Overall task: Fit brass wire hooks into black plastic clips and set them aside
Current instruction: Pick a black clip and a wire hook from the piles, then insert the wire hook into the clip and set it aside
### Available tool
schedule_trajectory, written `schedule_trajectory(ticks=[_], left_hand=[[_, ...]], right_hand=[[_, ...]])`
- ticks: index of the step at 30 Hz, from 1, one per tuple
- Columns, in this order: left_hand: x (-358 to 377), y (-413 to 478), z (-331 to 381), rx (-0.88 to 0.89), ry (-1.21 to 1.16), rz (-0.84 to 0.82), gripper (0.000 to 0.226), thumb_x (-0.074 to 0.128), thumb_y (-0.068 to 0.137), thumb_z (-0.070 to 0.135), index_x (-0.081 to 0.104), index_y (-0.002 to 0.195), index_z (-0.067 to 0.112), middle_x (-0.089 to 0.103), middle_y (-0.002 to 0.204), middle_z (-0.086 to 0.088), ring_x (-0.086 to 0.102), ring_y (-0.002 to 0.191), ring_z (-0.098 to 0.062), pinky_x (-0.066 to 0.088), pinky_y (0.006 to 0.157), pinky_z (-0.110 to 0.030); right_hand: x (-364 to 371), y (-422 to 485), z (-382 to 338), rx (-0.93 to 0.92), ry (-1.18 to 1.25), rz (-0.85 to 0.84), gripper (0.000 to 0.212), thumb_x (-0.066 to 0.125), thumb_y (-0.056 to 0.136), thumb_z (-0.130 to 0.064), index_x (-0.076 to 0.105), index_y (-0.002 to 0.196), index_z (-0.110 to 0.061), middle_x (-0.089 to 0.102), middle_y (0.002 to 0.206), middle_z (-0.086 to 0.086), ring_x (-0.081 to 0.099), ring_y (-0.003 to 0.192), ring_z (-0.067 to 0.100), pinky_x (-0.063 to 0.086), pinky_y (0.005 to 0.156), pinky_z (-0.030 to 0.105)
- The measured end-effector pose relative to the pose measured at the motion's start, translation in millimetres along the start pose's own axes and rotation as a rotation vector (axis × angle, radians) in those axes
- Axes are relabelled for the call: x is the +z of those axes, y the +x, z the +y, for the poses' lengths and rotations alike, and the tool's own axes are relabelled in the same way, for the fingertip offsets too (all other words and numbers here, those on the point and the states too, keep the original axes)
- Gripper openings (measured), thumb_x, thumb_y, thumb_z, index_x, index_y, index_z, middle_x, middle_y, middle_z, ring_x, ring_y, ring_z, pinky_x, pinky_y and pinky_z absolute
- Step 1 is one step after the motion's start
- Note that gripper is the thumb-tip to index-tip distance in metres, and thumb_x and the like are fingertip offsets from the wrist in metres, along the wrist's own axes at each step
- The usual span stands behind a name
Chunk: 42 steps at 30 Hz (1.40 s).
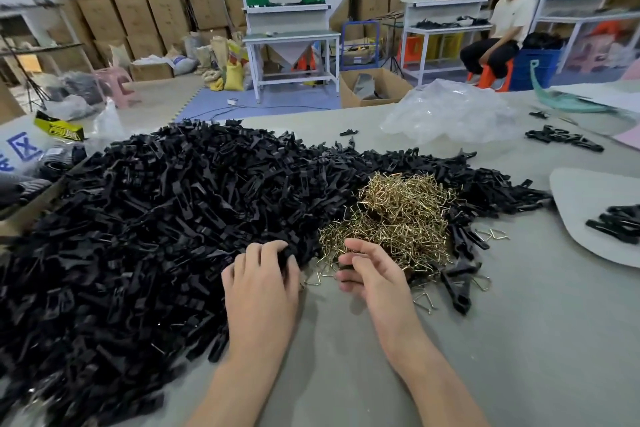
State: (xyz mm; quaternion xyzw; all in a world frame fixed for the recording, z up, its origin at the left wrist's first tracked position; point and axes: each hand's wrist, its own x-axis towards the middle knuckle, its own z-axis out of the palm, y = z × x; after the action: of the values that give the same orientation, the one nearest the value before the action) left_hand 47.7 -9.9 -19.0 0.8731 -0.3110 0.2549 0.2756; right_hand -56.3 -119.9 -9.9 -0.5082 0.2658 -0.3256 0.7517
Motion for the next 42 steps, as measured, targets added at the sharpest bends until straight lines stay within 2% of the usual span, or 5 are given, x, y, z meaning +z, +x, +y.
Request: schedule_trajectory(ticks=[6,17,26,33,42], left_hand=[[-11.9,2.6,2.0,-0.191,-0.355,-0.026,0.022,0.065,0.093,0.035,0.058,0.109,0.022,0.061,0.097,0.011,0.053,0.091,-0.012,0.045,0.089,-0.037],[-16.6,3.3,-3.9,-0.209,-0.581,-0.111,0.035,0.046,0.094,0.058,0.061,0.115,0.034,0.056,0.098,0.019,0.058,0.093,-0.003,0.049,0.081,-0.024],[-19.6,5.1,-1.3,-0.358,-0.754,-0.131,0.021,0.052,0.098,0.045,0.061,0.117,0.040,0.064,0.080,0.019,0.056,0.068,0.004,0.042,0.065,-0.011],[-21.3,2.9,0.3,-0.474,-0.895,-0.115,0.034,0.047,0.099,0.046,0.058,0.128,0.033,0.066,0.094,0.009,0.060,0.080,-0.009,0.051,0.078,-0.030],[-20.2,3.9,10.9,-0.498,-1.083,-0.275,0.026,0.053,0.102,0.022,0.064,0.126,0.028,0.074,0.096,0.010,0.070,0.087,-0.006,0.056,0.075,-0.027]], right_hand=[[7.1,-8.0,12.4,-0.182,-0.456,-0.011,0.028,0.052,0.102,-0.017,0.066,0.113,-0.038,0.069,0.098,-0.017,0.068,0.086,0.005,0.057,0.079,0.031],[54.5,22.3,8.5,-0.192,-1.336,0.064,0.045,0.041,0.104,-0.051,0.047,0.141,-0.025,0.063,0.127,0.002,0.064,0.112,0.029,0.046,0.080,0.037],[49.9,18.7,10.3,-0.250,-1.287,-0.005,0.024,0.047,0.102,-0.042,0.053,0.124,-0.033,0.055,0.117,-0.006,0.065,0.095,0.024,0.045,0.073,0.034],[55.1,20.7,7.9,-0.158,-1.274,-0.001,0.028,0.053,0.099,-0.043,0.052,0.125,-0.030,0.056,0.118,-0.005,0.063,0.105,0.023,0.038,0.074,0.034],[8.3,-2.0,2.0,-0.234,-0.628,-0.026,0.012,0.073,0.089,-0.029,0.064,0.096,-0.033,0.071,0.092,-0.021,0.066,0.085,-0.003,0.049,0.073,0.013]])
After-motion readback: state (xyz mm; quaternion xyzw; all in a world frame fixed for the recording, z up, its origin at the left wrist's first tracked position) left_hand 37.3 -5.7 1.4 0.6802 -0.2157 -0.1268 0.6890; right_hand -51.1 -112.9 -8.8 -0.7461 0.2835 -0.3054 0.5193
